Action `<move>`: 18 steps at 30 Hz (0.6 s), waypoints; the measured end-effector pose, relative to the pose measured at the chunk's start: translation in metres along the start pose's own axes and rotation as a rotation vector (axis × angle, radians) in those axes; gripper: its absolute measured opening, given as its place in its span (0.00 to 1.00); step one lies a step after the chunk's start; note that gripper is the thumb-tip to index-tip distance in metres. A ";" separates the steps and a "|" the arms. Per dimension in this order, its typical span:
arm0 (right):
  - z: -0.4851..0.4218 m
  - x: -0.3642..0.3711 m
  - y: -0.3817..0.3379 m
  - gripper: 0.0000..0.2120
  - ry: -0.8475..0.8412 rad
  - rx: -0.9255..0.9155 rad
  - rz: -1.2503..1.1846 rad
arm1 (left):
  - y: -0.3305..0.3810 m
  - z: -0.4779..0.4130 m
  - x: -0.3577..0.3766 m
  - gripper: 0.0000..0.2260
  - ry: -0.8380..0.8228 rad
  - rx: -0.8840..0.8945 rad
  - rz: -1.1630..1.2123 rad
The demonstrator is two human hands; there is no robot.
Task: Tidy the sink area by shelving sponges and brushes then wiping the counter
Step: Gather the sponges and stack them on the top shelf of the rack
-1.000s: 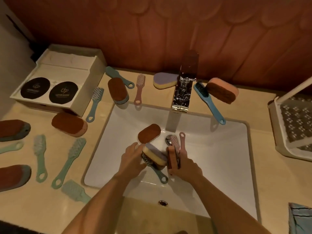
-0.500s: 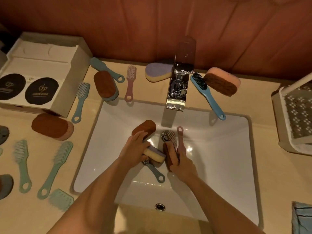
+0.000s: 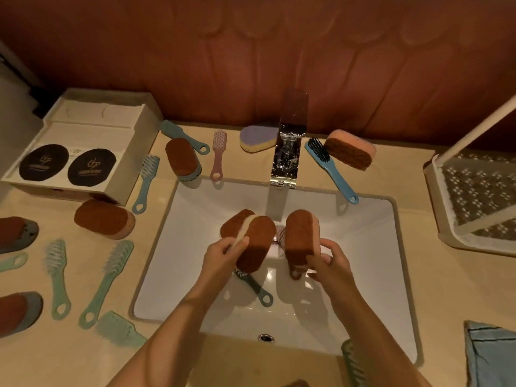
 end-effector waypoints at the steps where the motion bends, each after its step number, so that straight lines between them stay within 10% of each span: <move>1: 0.007 -0.001 -0.002 0.18 -0.014 -0.003 -0.025 | 0.000 0.007 0.000 0.15 0.021 -0.045 0.089; 9: 0.067 0.003 -0.026 0.14 -0.177 -0.091 -0.286 | 0.015 0.060 0.027 0.16 -0.063 -0.342 0.865; 18: 0.107 0.018 -0.051 0.17 -0.409 -0.170 -0.551 | 0.041 0.095 0.036 0.23 -0.282 -0.321 0.918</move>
Point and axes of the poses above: each hand's wrist, its own z-axis away from the middle knuckle, its own x-axis out of the palm, y = z × x, the point moved 6 cm from there along -z, towards the middle knuckle, and after that the axes turned 10 degrees about z, right-handed, at the moved point
